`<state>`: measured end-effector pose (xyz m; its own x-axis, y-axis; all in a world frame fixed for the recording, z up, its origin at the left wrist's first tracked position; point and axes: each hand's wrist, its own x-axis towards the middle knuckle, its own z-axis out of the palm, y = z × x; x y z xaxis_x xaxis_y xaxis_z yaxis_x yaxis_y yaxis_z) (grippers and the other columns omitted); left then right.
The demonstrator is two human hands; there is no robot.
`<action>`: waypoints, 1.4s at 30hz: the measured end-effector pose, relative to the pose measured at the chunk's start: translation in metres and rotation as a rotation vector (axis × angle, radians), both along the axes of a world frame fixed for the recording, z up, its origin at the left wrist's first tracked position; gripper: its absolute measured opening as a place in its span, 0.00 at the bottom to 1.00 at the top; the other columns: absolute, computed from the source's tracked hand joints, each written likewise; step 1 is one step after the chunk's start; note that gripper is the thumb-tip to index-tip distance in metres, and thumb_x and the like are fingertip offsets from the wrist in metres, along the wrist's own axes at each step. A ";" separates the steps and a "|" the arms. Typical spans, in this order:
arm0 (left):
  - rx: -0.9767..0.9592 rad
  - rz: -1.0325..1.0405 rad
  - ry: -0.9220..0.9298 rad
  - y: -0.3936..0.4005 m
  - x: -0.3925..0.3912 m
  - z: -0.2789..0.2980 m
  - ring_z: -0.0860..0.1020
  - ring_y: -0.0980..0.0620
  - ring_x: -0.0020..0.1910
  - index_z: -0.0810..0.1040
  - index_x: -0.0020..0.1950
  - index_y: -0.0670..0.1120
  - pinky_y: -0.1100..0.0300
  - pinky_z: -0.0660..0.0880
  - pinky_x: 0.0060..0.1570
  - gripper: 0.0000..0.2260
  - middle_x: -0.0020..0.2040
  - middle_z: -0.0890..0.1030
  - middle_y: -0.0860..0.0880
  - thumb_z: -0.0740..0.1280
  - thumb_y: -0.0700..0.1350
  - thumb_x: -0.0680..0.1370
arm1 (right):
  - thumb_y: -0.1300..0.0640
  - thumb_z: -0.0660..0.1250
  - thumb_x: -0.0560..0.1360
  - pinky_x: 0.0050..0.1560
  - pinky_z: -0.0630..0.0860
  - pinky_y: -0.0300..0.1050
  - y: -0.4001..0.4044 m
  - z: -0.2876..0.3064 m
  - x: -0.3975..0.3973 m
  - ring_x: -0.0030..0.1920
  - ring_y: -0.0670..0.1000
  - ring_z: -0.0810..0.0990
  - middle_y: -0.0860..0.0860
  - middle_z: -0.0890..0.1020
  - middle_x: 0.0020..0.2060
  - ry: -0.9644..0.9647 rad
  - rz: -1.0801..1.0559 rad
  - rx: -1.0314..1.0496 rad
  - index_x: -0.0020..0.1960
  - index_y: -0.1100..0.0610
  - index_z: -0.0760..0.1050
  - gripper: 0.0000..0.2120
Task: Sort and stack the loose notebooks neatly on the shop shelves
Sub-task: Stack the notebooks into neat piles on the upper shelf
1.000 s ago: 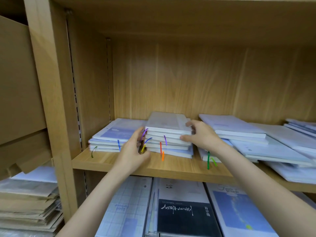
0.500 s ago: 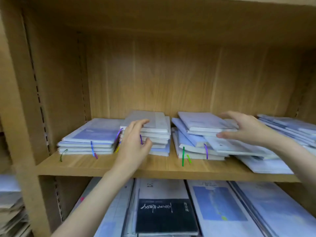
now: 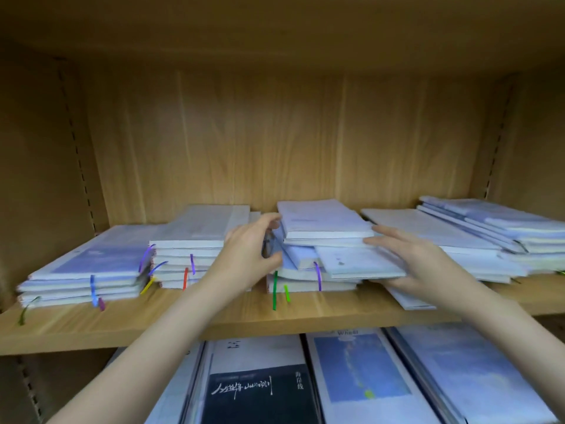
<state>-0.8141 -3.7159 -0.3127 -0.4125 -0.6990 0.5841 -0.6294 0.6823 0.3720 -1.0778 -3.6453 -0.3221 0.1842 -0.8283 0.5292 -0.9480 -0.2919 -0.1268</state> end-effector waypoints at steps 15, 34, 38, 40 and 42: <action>0.450 -0.141 0.406 -0.002 -0.016 0.018 0.79 0.58 0.47 0.75 0.62 0.42 0.70 0.74 0.49 0.20 0.58 0.78 0.46 0.63 0.27 0.74 | 0.43 0.70 0.70 0.58 0.62 0.38 -0.045 0.041 0.012 0.68 0.50 0.66 0.50 0.68 0.69 -0.177 -0.063 0.317 0.72 0.52 0.63 0.34; 0.070 -0.078 0.024 0.025 -0.039 -0.010 0.74 0.54 0.57 0.70 0.60 0.50 0.64 0.68 0.52 0.21 0.58 0.75 0.54 0.73 0.45 0.70 | 0.54 0.62 0.77 0.32 0.65 0.46 0.004 0.068 0.002 0.37 0.60 0.78 0.53 0.79 0.41 0.246 -0.279 -0.553 0.57 0.54 0.74 0.10; 0.001 -0.090 0.269 0.022 -0.048 -0.022 0.75 0.53 0.52 0.67 0.57 0.51 0.58 0.72 0.50 0.24 0.55 0.73 0.52 0.74 0.39 0.68 | 0.37 0.56 0.71 0.25 0.75 0.46 0.015 0.024 -0.001 0.34 0.57 0.82 0.53 0.83 0.38 0.352 -0.020 -0.414 0.48 0.57 0.79 0.25; -0.074 -0.174 0.166 0.023 -0.047 -0.025 0.72 0.56 0.57 0.67 0.62 0.55 0.62 0.69 0.55 0.28 0.61 0.71 0.54 0.73 0.34 0.68 | 0.36 0.57 0.68 0.36 0.81 0.48 0.015 -0.003 0.000 0.45 0.55 0.84 0.55 0.84 0.48 0.395 0.004 -0.336 0.52 0.58 0.80 0.29; -0.154 -0.226 0.105 0.023 -0.047 -0.025 0.69 0.61 0.59 0.72 0.61 0.54 0.71 0.65 0.56 0.26 0.62 0.71 0.56 0.71 0.32 0.69 | 0.41 0.63 0.69 0.46 0.80 0.47 0.013 -0.015 0.004 0.50 0.55 0.82 0.56 0.83 0.51 0.401 -0.035 -0.347 0.55 0.60 0.78 0.25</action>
